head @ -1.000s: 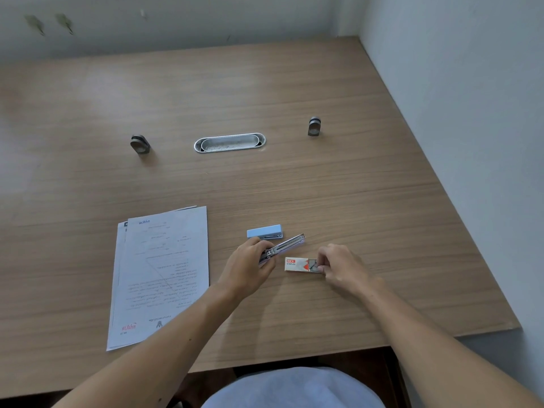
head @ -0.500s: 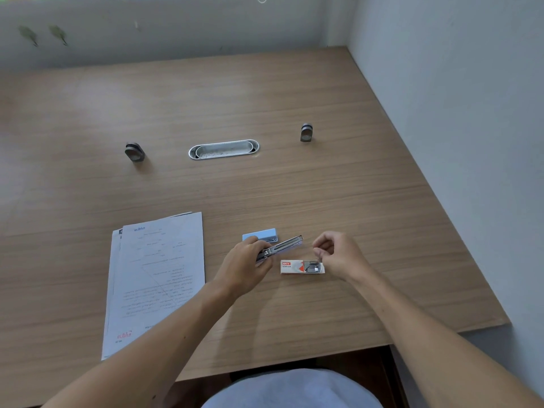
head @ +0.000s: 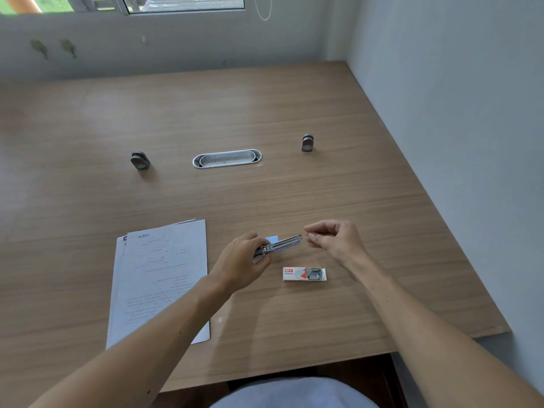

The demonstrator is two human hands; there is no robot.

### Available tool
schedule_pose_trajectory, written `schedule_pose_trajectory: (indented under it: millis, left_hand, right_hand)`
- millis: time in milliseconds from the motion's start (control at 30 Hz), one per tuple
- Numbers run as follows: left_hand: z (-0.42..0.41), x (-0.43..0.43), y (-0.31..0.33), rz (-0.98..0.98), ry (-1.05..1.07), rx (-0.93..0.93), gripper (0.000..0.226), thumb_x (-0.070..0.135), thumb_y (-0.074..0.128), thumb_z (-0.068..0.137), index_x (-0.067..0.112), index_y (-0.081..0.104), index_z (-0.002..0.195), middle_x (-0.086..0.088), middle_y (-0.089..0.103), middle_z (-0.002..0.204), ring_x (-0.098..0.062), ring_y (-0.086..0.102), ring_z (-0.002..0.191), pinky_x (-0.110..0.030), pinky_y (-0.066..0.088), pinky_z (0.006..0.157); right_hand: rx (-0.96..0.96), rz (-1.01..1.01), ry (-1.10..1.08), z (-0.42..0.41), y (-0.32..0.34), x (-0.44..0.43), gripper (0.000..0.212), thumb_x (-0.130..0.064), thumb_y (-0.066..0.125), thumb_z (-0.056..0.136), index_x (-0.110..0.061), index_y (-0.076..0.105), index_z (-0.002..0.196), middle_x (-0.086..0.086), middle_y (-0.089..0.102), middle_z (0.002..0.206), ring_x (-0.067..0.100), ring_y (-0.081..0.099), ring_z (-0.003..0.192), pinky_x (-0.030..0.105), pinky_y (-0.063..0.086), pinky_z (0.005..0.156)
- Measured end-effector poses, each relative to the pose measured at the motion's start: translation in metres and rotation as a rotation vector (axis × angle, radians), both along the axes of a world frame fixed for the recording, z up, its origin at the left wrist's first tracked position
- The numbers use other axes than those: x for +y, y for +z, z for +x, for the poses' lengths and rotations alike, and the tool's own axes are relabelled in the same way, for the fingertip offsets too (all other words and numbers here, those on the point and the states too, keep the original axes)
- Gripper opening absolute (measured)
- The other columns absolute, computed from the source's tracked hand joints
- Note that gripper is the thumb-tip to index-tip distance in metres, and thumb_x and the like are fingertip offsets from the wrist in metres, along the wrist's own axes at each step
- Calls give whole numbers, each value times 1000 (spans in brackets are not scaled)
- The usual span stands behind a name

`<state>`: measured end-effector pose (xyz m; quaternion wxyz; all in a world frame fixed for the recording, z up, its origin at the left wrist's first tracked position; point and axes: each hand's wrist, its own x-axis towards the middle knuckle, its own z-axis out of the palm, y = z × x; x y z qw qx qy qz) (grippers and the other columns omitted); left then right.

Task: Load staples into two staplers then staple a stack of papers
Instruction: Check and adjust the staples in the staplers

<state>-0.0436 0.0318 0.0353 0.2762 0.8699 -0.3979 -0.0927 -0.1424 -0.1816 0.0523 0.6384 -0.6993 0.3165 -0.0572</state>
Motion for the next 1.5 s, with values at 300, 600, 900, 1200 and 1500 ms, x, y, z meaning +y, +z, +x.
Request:
schedule_pose_trajectory:
  millis: [300,600,900,1200,1500]
  left_hand:
    - [5,2,10,-27,1,-26,16,25,67,86,21,72,100,11,50,76,-11,48,65,-28,40,60]
    - [7,1,16,-26,-20,-45,14,26,65,86,22,72,98,11,51,77,-11,50,66,-28,41,60]
    - [6,1,15,-24,-34,-46,17,28,66,87,22,72,102,12,51,80,-11,52,68,-31,46,60]
    - [5,2,16,-43,-29,-37,17,24,67,87,21,72,103,16,47,78,-7,46,66,-21,34,59]
    - [5,4,14,-12,-26,-40,16,28,65,87,21,72,100,14,50,80,-10,51,67,-30,44,59]
  right_hand:
    - [5,-61,38,8,14,5,13,7,71,85,-3,77,89,18,77,91,26,76,84,33,63,79]
    - [47,-216,121,13,16,7,20,-1,79,81,-20,75,79,4,77,79,18,76,76,40,64,73]
    - [77,-284,149,13,17,7,15,-5,78,82,-20,77,82,2,75,77,23,72,77,43,63,74]
    - [66,-293,175,14,17,5,15,-5,77,83,-20,76,81,0,72,74,10,66,69,40,63,73]
    - [99,-449,252,17,18,8,12,-8,77,82,-19,77,81,-5,73,77,10,66,71,26,55,68]
